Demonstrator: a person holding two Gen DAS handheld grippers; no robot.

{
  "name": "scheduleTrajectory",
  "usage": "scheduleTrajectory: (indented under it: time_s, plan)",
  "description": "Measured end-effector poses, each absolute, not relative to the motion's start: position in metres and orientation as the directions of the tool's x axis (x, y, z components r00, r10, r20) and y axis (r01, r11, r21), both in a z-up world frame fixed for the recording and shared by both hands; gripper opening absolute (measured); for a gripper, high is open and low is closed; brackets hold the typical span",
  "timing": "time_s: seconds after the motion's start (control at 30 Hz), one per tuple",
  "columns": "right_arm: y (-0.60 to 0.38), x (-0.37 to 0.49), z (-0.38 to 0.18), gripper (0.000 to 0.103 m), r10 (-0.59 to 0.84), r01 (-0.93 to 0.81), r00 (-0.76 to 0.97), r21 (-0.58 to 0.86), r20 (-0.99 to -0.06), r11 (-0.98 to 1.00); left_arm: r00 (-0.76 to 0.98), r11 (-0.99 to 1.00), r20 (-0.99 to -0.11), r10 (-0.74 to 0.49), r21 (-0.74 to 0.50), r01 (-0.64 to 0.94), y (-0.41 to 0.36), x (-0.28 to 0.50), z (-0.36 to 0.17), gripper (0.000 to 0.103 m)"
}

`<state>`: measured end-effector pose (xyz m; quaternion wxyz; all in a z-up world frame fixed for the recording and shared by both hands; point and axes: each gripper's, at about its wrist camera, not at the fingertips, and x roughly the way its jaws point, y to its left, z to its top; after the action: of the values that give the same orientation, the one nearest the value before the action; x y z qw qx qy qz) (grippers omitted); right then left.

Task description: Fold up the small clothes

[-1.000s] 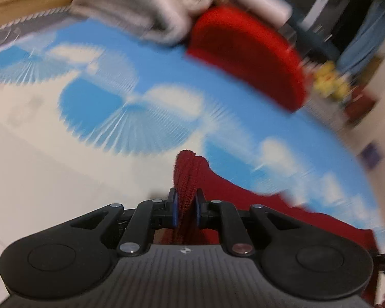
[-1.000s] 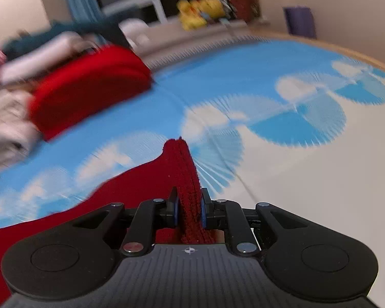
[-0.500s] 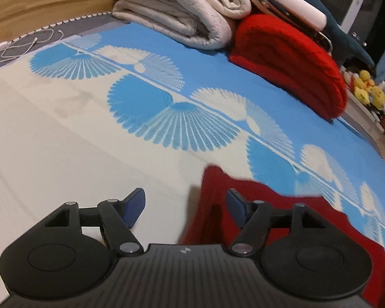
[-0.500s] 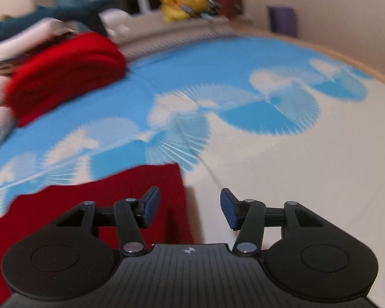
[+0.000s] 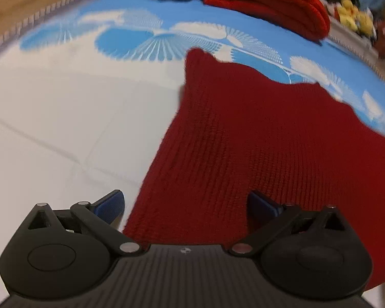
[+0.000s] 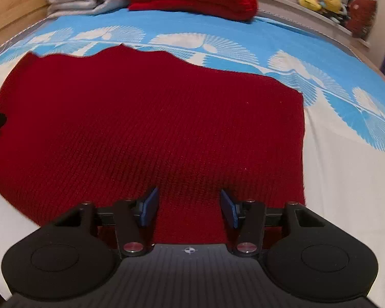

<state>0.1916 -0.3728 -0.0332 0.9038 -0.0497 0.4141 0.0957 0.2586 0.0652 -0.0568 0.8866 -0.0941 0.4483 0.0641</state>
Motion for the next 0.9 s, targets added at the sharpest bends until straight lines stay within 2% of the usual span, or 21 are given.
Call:
scheduleTrajectory:
  time_s: [0.03, 0.13, 0.2, 0.3, 0.43, 0.5, 0.6, 0.77, 0.9]
  plan:
    - [-0.379, 0.19, -0.027, 0.055, 0.137, -0.194, 0.643, 0.012, -0.754, 0.981, 0.587, 0.972, -0.809, 0.022, -0.121, -0.203, 0.07, 0.257, -0.055, 0.103]
    - [-0.403, 0.182, -0.017, 0.069, 0.12, -0.14, 0.648, 0.037, -0.752, 0.989, 0.6, 0.97, -0.798, 0.045, -0.109, -0.218, 0.077, 0.251, -0.05, 0.103]
    - [-0.418, 0.18, -0.023, 0.07, 0.081, -0.087, 0.634, 0.034, -0.769, 0.996, 0.602, 0.971, -0.797, 0.048, -0.104, -0.215, 0.081, 0.249, -0.051, 0.103]
    - [-0.429, 0.18, -0.033, 0.068, 0.097, -0.066, 0.61, 0.071, -0.786, 0.995, 0.6, 0.971, -0.798, 0.047, -0.104, -0.214, 0.086, 0.247, -0.049, 0.103]
    - [-0.437, 0.159, -0.013, 0.072, 0.048, 0.067, 0.685, 0.129, -0.727, 0.989, 0.619, 0.968, -0.777, 0.116, -0.052, -0.247, 0.083, 0.239, -0.03, 0.103]
    - [-0.441, 0.139, -0.004, 0.078, 0.037, 0.14, 0.737, 0.206, -0.675, 0.968, 0.635, 0.972, -0.758, 0.149, -0.007, -0.236, 0.076, 0.226, -0.018, 0.103]
    - [-0.443, 0.109, 0.0, 0.084, 0.041, 0.221, 0.784, 0.341, -0.619, 0.914, 0.655, 0.974, -0.742, 0.14, -0.015, -0.226, 0.064, 0.192, -0.012, 0.103]
    - [-0.426, 0.071, -0.015, 0.085, 0.146, 0.225, 0.791, 0.504, -0.594, 0.834, 0.599, 0.972, -0.795, 0.094, -0.056, -0.227, 0.049, 0.14, -0.03, 0.103]
    - [-0.393, 0.048, -0.022, 0.086, 0.209, 0.156, 0.765, 0.49, -0.609, 0.857, 0.581, 0.985, -0.809, 0.086, -0.017, -0.169, 0.037, 0.12, -0.041, 0.103]
